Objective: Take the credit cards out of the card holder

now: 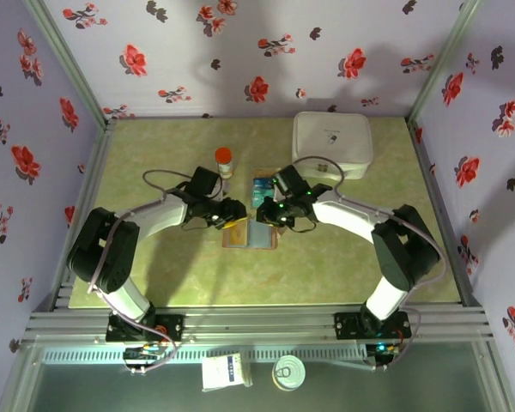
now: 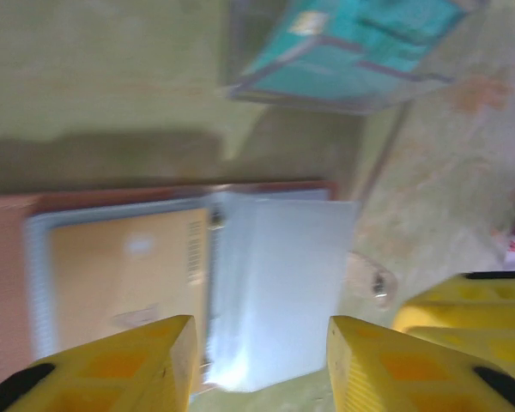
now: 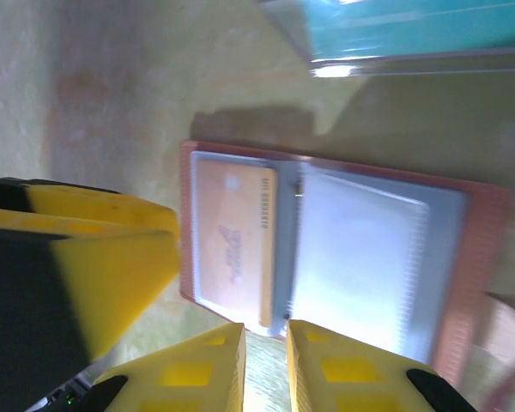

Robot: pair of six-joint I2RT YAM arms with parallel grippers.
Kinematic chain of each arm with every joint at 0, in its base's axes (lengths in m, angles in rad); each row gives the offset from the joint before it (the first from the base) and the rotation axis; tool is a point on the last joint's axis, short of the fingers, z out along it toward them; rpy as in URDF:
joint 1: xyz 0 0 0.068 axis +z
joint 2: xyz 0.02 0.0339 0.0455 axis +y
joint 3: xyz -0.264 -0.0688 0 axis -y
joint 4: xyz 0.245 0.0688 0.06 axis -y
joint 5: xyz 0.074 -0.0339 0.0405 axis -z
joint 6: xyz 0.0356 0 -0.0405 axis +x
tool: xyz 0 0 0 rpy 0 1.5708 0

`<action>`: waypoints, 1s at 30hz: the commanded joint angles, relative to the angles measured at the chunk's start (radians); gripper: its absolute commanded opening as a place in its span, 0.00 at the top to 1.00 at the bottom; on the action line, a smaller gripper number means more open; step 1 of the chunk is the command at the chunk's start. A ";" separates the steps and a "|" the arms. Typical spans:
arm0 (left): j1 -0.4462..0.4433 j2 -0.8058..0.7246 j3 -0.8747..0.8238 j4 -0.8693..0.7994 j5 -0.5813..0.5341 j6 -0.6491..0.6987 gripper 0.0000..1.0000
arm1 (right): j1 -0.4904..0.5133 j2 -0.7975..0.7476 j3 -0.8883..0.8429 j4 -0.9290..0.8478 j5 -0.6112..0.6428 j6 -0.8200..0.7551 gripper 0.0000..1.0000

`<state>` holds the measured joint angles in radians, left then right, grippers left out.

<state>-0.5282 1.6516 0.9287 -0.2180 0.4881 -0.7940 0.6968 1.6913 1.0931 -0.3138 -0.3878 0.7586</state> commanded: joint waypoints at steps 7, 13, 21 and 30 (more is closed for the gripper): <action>0.041 0.002 -0.099 -0.017 -0.011 0.062 0.72 | 0.052 0.125 0.108 -0.039 -0.039 -0.005 0.80; 0.043 -0.002 -0.125 0.000 -0.006 0.054 0.72 | 0.050 0.190 0.104 -0.072 -0.007 -0.039 0.80; 0.042 -0.017 -0.160 0.024 0.007 0.022 0.71 | 0.049 0.252 0.099 -0.163 0.107 -0.108 0.80; 0.022 -0.053 -0.155 0.029 0.031 -0.011 0.71 | 0.048 0.242 0.091 -0.170 0.095 -0.148 0.80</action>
<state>-0.4957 1.6306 0.7822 -0.1795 0.4992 -0.7872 0.7464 1.9190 1.1889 -0.4057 -0.3519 0.6483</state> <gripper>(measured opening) 0.291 0.199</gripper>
